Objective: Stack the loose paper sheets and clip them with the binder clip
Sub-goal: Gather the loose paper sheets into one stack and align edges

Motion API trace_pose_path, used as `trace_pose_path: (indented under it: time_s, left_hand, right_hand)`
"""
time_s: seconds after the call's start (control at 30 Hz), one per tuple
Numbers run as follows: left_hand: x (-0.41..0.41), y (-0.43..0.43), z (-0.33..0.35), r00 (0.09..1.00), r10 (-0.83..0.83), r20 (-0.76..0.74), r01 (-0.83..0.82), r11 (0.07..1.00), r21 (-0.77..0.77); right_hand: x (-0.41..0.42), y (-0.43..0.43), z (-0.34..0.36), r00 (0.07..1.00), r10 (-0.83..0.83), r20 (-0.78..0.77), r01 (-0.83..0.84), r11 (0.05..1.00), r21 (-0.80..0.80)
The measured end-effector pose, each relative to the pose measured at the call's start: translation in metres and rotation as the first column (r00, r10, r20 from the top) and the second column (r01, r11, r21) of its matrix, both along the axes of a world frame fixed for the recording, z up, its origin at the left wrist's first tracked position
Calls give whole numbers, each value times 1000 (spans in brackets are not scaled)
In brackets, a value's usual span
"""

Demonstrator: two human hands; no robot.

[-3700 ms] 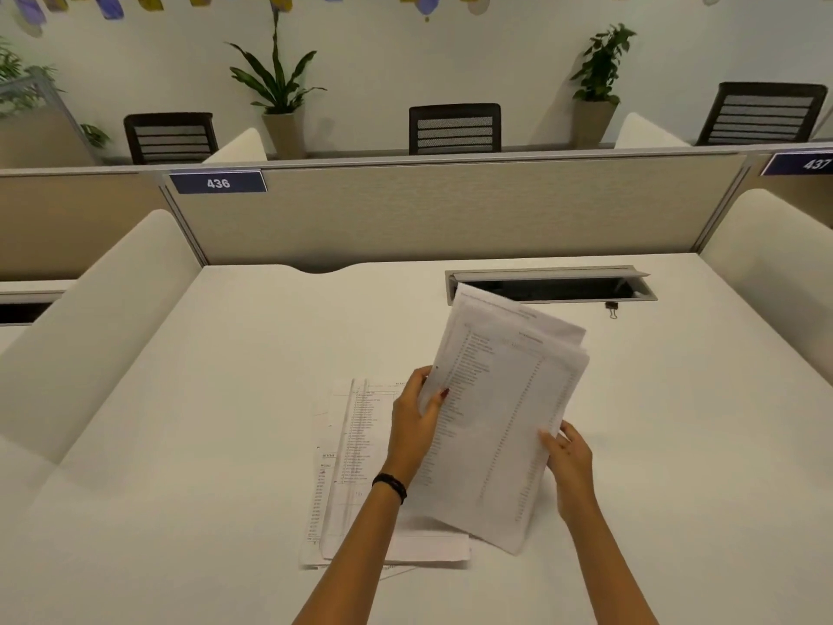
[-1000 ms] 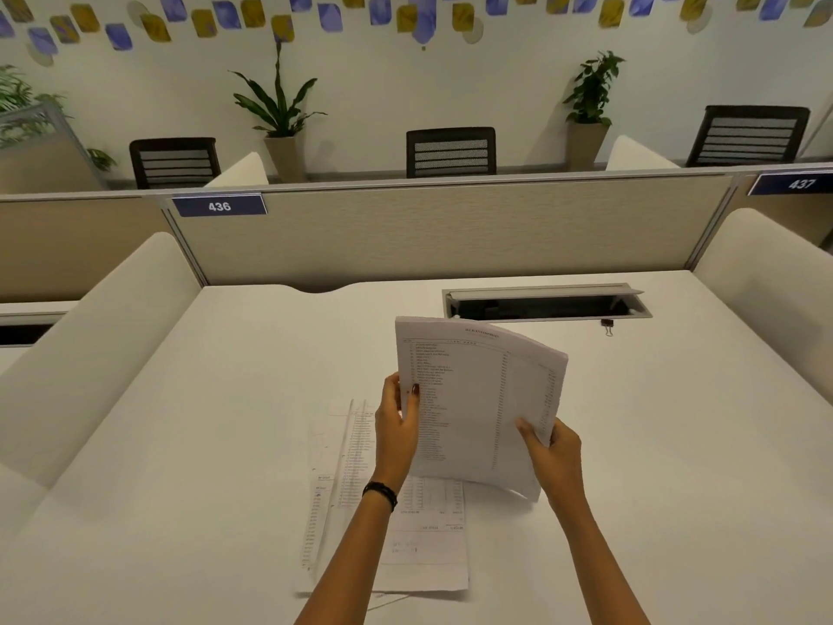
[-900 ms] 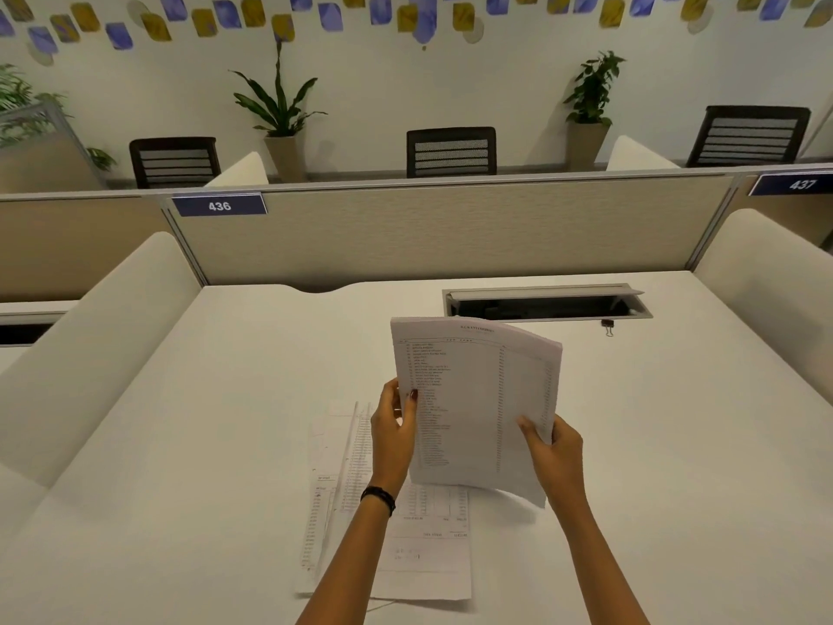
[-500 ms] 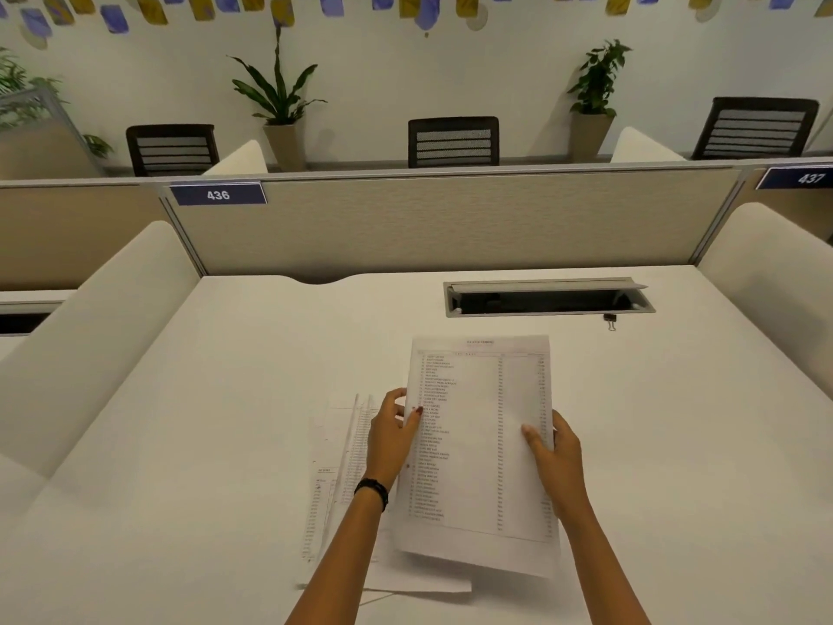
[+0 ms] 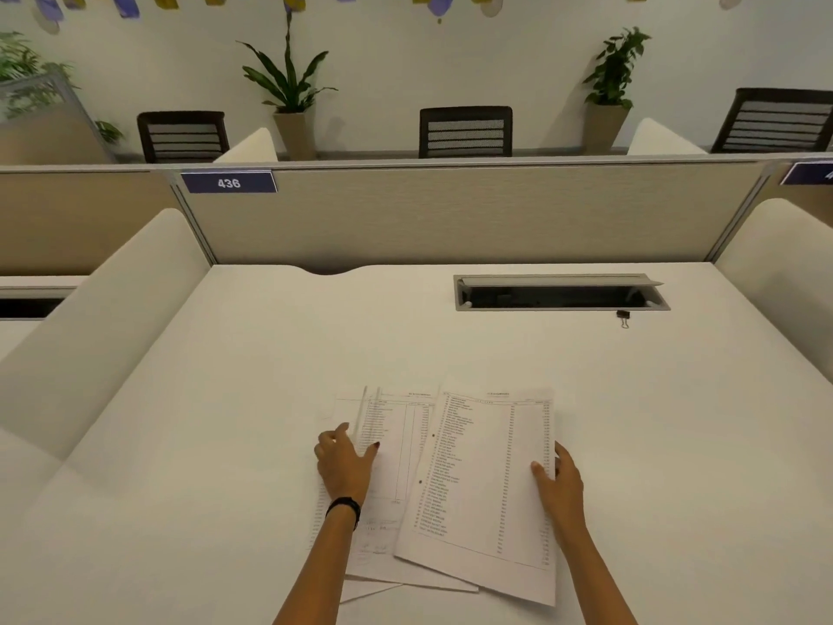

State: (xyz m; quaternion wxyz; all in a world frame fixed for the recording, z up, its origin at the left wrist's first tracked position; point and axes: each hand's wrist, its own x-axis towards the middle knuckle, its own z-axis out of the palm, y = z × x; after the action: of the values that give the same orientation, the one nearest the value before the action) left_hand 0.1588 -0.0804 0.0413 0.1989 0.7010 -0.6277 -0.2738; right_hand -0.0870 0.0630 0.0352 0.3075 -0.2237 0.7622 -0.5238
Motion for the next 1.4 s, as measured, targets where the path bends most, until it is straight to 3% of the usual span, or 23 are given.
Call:
trace_pose_path:
  time_s: [0.27,0.47,0.77,1.0,1.13,1.27,1.4]
  left_hand:
    - [6,0,-11,999,-14,-39,16,998,55]
    - [2,-5,-11,998,-46,-47,50,994,93]
    - [-7,-1,-9,927,-89,-364,144,981,128]
    - [-12,2,-11,843,-142,-519,239,963,125]
    - [-12,4,-13,872,-129,-473,191,978,86]
    - [-10,2,-15,978,-124,-166,118,992,-48]
    - [-6,-1,-16,983,-85,-161,85,996,-5]
  right_hand:
    - [5,1,-7,999,28,-46,-26,999,35]
    - [20,-5,-9,990,143,19,-144,989,31]
    - [36,-16,-8,974,214,69,-214,977,-11]
    - [48,-23,-9,970,221,102,-219,975,-29]
    - [49,-23,-9,974,198,111,-195,980,-33]
    - [51,-23,-11,975,184,127,-181,983,-31]
    - [53,-23,-13,973,187,138,-184,982,-36]
